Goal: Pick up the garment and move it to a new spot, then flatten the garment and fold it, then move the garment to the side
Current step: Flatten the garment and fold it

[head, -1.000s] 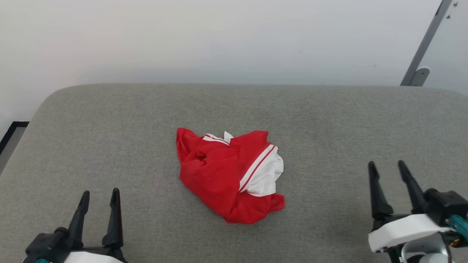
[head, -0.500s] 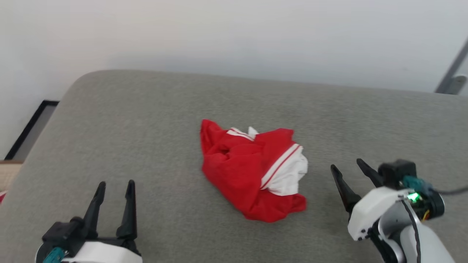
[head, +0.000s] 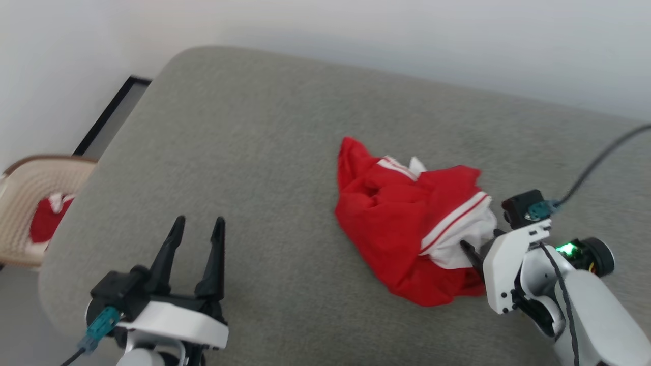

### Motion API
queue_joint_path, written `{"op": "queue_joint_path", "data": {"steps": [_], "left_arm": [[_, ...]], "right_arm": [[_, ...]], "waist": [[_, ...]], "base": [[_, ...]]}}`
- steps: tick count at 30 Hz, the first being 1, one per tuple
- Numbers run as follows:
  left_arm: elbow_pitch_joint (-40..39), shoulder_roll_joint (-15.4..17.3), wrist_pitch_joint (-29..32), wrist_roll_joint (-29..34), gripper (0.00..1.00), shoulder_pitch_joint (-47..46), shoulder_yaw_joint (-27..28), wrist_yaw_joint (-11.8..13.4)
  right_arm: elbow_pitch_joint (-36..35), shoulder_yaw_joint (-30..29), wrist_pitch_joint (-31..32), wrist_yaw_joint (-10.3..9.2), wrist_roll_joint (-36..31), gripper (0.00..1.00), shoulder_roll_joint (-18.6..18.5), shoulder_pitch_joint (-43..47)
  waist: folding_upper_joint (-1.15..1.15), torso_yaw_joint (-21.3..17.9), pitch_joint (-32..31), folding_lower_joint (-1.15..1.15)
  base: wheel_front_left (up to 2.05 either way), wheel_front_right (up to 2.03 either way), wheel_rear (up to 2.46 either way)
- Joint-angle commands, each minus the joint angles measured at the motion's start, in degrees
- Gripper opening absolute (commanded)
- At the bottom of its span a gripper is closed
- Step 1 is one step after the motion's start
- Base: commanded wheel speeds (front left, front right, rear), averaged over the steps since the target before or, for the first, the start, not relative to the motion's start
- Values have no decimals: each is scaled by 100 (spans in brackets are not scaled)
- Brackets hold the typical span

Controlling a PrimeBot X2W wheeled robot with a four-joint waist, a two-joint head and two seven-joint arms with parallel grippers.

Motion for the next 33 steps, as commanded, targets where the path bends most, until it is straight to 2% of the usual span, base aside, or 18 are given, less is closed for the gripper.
{"op": "queue_joint_path", "data": {"steps": [1,11,12,13,18,24,33], "left_arm": [[16,-22,-29,-65,100,-132,-39,-12],[153,-106,-29,-195,100,-478,-149,-12],[155,-113,-29,-207,100,-499,-138,-13],[163,-116,-29,-214,100,-510,-122,-12],[187,-86,-29,-214,100,-429,-7,-13],[191,29,-29,-225,100,-225,109,-12],[120,124,-29,-199,100,-132,183,-12]], "right_arm": [[69,81,108,0,5,100,-44,-143],[958,735,977,0,93,100,-250,-658],[1014,781,993,0,111,42,-263,-711],[1043,821,1022,0,149,0,-273,-763],[763,990,1071,0,399,0,-448,-960],[-55,1048,1233,0,806,0,-730,-884],[-1500,450,1864,0,1075,0,-1446,-141]], "waist": [[0,216,212,0],[0,518,557,0],[0,520,570,0],[0,514,575,0],[0,395,509,0],[0,155,280,0],[0,-148,148,0]], "base": [[0,0,0],[0,0,0],[0,0,0],[0,0,0],[0,0,0],[0,0,0],[0,0,0]]}}
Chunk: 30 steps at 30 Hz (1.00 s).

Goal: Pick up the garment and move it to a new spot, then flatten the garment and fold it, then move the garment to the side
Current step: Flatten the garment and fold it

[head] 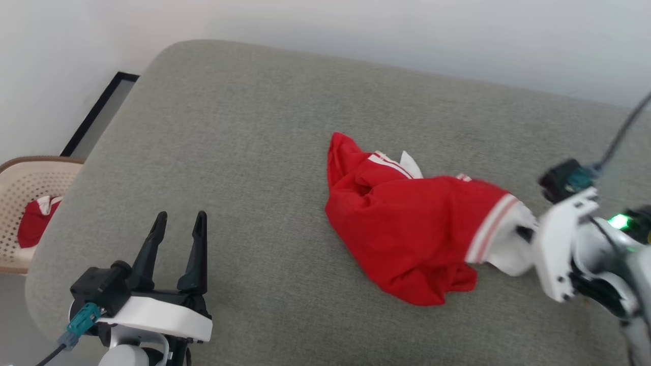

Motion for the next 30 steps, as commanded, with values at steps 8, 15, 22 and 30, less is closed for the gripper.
{"op": "queue_joint_path", "data": {"steps": [8,15,22,30], "left_arm": [[-12,1,-29,-12,100,-92,-30,-11],[63,40,-29,-63,100,-204,-104,-11],[264,321,-30,-363,100,-459,-472,-11],[416,1115,636,-1177,100,-1158,-1341,-11]], "right_arm": [[-805,-983,847,-2,125,0,-322,1313],[-372,-1221,801,-1,-50,0,19,1718],[298,-1051,354,-3,-228,100,325,1310],[-95,-1115,146,-2,-130,100,401,1066]], "waist": [[0,-130,107,0],[0,-146,196,0],[0,-295,233,0],[0,-799,174,0]], "base": [[0,0,0],[0,0,0],[0,0,0],[0,0,0]]}}
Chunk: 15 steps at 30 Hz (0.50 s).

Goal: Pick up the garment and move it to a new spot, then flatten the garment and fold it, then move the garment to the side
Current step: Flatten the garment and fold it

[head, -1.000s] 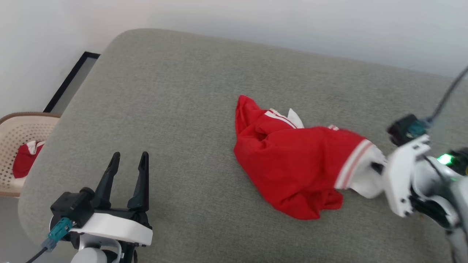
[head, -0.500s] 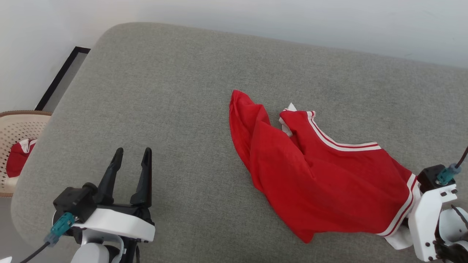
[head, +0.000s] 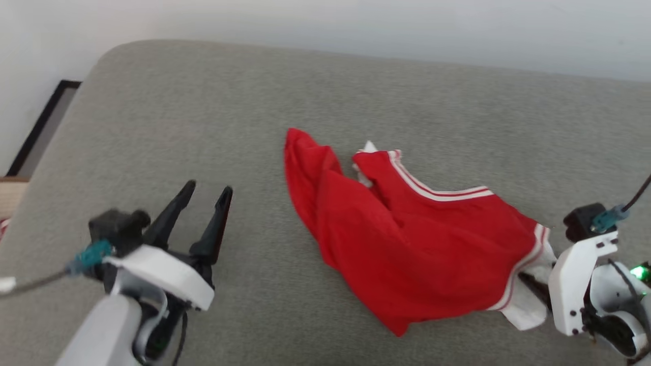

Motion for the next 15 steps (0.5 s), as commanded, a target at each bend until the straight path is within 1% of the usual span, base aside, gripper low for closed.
{"op": "queue_joint_path", "data": {"steps": [1,5,8,9,12,15], "left_arm": [[-33,93,108,-88,100,-142,-76,-11],[-192,547,787,-650,100,-641,-441,-11],[-265,840,1359,-1023,100,-1006,-675,-11],[-261,949,1560,-1064,100,-1144,-735,-11],[-174,1147,2150,-1262,100,-1532,-931,-11],[8,1252,2707,-1402,100,-1878,-1105,-12]], "right_arm": [[-72,-37,-84,-2,-15,100,39,-57],[-396,-203,-315,-2,-108,100,238,-36],[-652,-369,-520,-2,-254,100,479,-6],[-731,-412,-610,-2,-310,100,583,-9],[-941,-530,-979,-2,-473,100,892,-39],[-1111,-608,-1481,-1,-616,100,1183,-89]], "waist": [[0,-171,-26,0],[0,-518,-23,0],[0,-801,1,0],[0,-899,16,0],[0,-1178,64,0],[0,-1450,117,0]], "base": [[0,0,0],[0,0,0],[0,0,0],[0,0,0],[0,0,0],[0,0,0]]}}
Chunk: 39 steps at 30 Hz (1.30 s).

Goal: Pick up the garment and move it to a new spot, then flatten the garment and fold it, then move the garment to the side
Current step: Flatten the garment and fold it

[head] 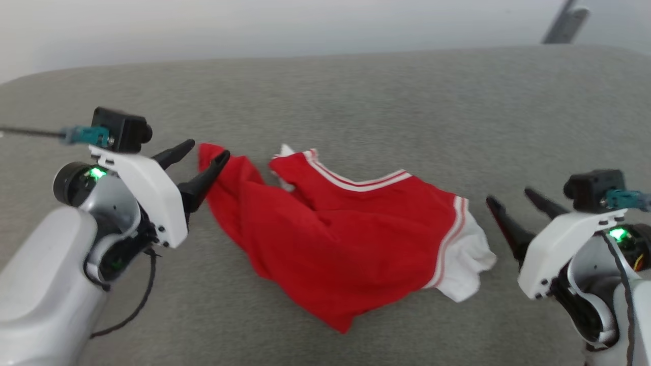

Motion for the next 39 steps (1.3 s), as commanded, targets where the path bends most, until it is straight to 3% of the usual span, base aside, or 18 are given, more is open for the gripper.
{"op": "queue_joint_path", "data": {"steps": [1,10,13,20,25,26,33,39], "left_arm": [[120,33,181,-68,100,-119,-16,-11],[1028,149,1562,-182,100,-711,-483,26],[1402,184,1996,-98,100,-771,-662,170],[2155,46,2612,81,100,-655,-1043,449],[2528,-50,2716,75,100,-505,-1182,442],[2624,-65,2737,81,0,-494,-1239,379],[2377,-34,2700,-2,0,-742,-1135,303],[1658,134,2809,-174,0,-633,-987,464]], "right_arm": [[-57,-10,-202,-2,-75,100,86,-80],[-58,-243,-2315,-2,-554,100,810,-324],[26,-316,-2794,-1,-697,100,968,-378],[229,-177,-3248,-1,-665,100,1057,-392],[307,-132,-3360,-1,-600,100,1062,-421],[319,-141,-3374,-1,-603,100,1062,-424],[256,-323,-3305,-1,-758,100,1059,-312],[121,-491,-3147,-1,-920,100,1056,-164]], "waist": [[0,-303,83,0],[0,-1026,299,0],[0,-1202,361,0],[0,-1484,479,0],[0,-1518,501,0],[0,-1474,483,0],[0,-1065,246,0],[0,-603,7,0]], "base": [[0,0,0],[0,0,0],[0,0,0],[0,0,0],[0,0,0],[0,0,0],[0,0,0],[0,0,0]]}}
